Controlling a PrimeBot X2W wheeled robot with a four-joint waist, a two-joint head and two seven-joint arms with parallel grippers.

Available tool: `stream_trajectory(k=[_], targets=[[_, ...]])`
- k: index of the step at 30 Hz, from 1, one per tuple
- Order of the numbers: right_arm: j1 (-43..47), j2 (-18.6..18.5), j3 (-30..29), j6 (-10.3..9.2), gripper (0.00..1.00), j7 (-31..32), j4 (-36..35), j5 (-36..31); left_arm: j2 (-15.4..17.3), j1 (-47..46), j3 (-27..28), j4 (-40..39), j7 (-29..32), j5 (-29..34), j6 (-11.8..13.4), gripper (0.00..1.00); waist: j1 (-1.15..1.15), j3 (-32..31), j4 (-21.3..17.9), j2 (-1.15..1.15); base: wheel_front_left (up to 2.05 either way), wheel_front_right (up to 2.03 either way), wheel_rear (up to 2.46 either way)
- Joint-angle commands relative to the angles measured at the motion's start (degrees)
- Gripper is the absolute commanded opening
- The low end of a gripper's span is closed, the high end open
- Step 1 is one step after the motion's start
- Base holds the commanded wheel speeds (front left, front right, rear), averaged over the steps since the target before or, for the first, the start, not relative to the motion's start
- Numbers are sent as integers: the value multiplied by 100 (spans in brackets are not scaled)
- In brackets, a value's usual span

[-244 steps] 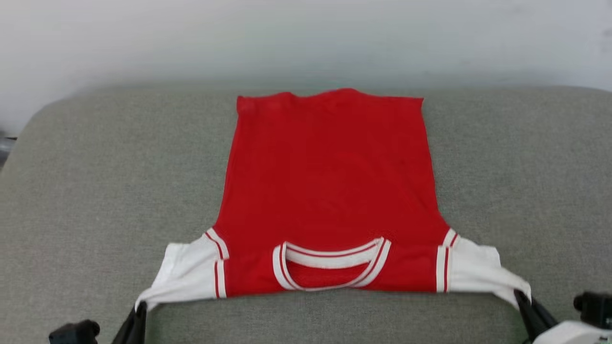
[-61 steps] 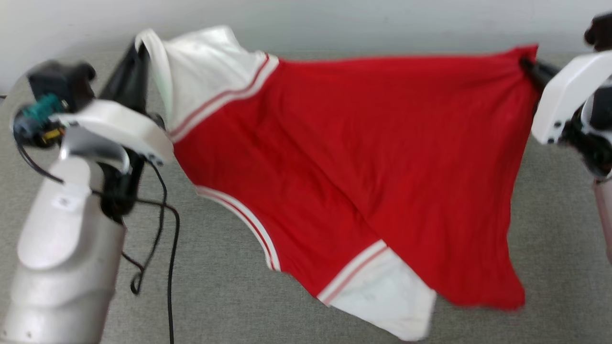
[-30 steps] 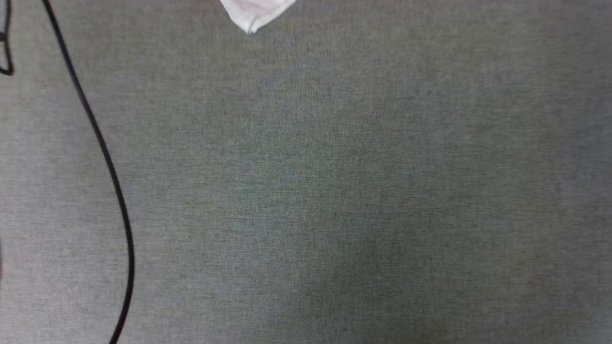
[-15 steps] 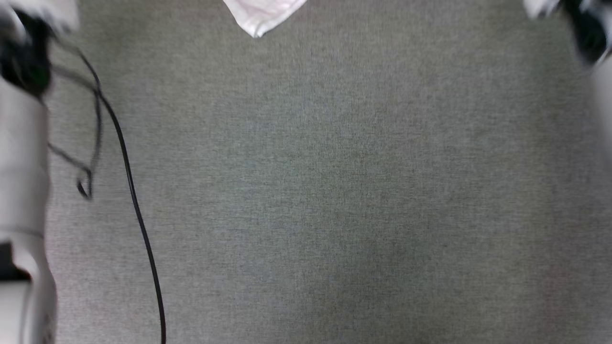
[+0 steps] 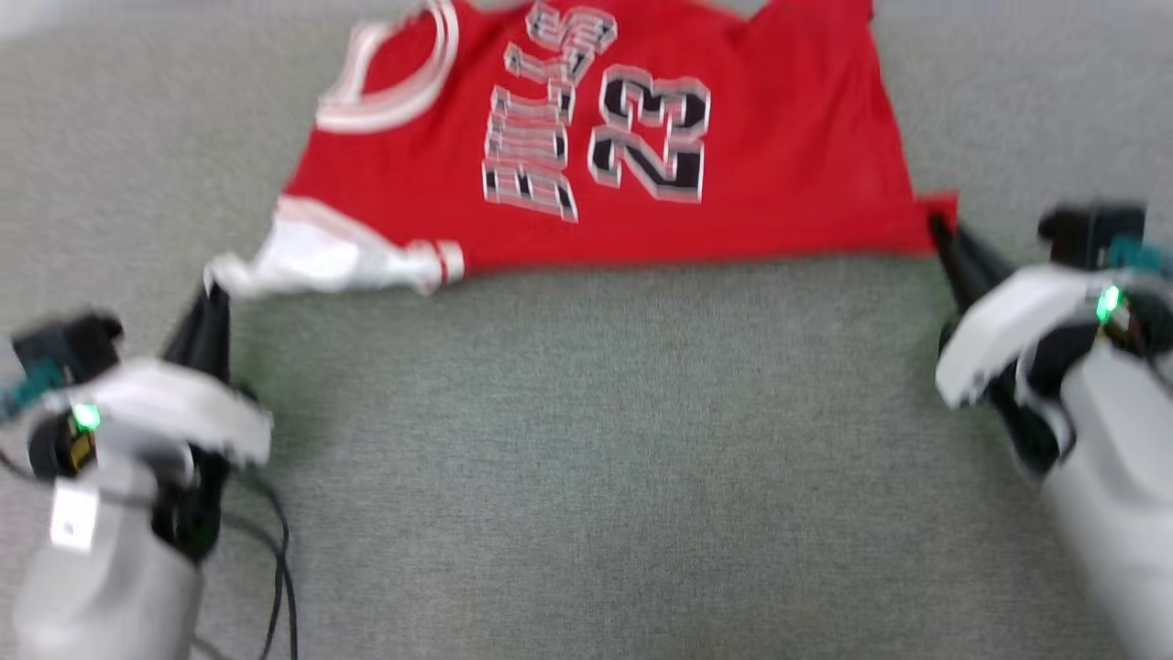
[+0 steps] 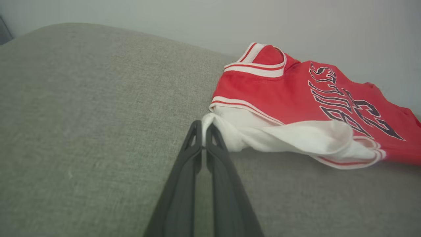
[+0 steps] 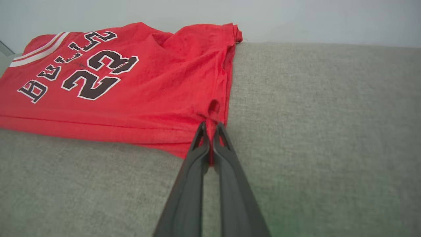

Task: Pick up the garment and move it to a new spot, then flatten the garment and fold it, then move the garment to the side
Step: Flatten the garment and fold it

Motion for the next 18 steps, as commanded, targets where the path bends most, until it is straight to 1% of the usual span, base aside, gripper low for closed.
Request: stream_trajectory(k=[1, 4, 7, 8, 10, 15, 18], targets=[[398, -116, -29, -14, 0, -29, -118, 108, 84, 367, 58, -103, -37, -54, 46, 0, 1, -438, 46, 0, 0, 0, 0], [1027, -191, -81, -15, 0, -50, -386, 189, 107, 998, 97, -375, 9, -130, 147, 0, 1, -738, 46, 0, 0, 0, 0], [1674, -252, -205, -16, 0, 0, -693, 191, 128, 1632, 140, -736, 116, -218, 312, 0, 1, -1022, 45, 0, 0, 0, 0], [2313, -248, -337, -16, 0, 146, -1102, 191, 134, 2235, 202, -1221, 177, -302, 464, 0, 1, -1259, 42, 0, 0, 0, 0], [2776, -269, -500, -18, 0, 241, -1386, 126, 112, 2690, 265, -1556, 215, -381, 603, 0, 1, -1406, 43, 0, 0, 0, 0], [3885, -129, -1081, -21, 0, 623, -2223, -174, 96, 3680, 348, -2405, 473, -534, 957, 0, 1, -1673, 71, 0, 0, 0, 0], [4551, 69, -1426, -21, 0, 965, -2847, -384, 82, 4138, 372, -2914, 646, -628, 1136, 0, 1, -1780, 125, 0, 0, 0, 0]])
